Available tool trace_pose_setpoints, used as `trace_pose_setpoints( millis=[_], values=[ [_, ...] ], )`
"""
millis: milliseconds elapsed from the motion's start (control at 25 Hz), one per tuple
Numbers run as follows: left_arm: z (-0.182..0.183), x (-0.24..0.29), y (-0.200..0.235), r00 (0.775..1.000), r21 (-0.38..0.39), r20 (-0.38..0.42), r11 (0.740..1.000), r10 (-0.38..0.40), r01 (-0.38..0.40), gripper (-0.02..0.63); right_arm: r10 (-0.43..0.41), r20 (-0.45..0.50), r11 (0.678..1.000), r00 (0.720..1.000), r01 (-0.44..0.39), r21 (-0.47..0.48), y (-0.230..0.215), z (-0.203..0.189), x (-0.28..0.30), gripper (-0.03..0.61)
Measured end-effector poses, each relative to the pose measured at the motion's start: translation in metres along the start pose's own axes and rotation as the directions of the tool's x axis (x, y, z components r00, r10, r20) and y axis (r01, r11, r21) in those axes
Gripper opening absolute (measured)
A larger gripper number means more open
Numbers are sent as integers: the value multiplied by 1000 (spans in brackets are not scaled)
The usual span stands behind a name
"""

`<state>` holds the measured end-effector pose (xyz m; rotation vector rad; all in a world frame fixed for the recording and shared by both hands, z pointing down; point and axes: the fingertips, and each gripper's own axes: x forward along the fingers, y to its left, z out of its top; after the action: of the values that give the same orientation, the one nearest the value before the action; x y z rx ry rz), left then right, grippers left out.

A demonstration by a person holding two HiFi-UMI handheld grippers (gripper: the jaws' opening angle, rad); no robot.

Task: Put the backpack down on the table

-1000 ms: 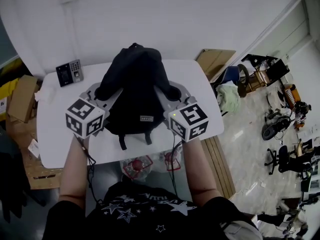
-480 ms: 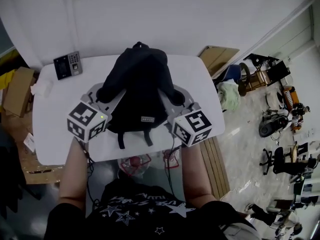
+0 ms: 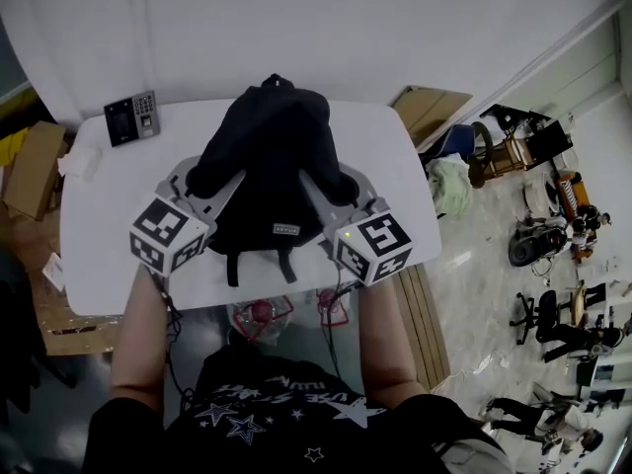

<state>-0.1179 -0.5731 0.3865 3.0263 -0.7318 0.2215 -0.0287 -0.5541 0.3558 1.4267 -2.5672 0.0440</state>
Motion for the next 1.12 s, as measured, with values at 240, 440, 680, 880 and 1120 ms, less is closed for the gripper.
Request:
trace_pose_setpoints(
  millis=[240, 440, 680, 880, 1120],
  values=[
    [-3, -1, 0, 998, 14, -43, 999, 39, -39, 125, 49, -119, 996, 992, -57, -71, 17, -22, 8, 326],
    [-3, -11, 5, 992, 6, -51, 993, 116, -116, 269, 43, -108, 995, 993, -53, -88, 19, -25, 4, 365],
    [3, -33, 9, 974, 0, -31, 974, 226, -226, 371, 19, -77, 997, 997, -25, -78, 21, -20, -9, 400],
    [-3, -44, 2, 967, -13, -46, 968, 250, -251, 371, 7, -54, 997, 999, -11, -74, 21, -17, -28, 400],
    [-3, -63, -14, 959, -61, -36, 957, 282, -283, 371, -11, -30, 997, 999, 9, -83, 24, -16, -52, 399]
  ],
)
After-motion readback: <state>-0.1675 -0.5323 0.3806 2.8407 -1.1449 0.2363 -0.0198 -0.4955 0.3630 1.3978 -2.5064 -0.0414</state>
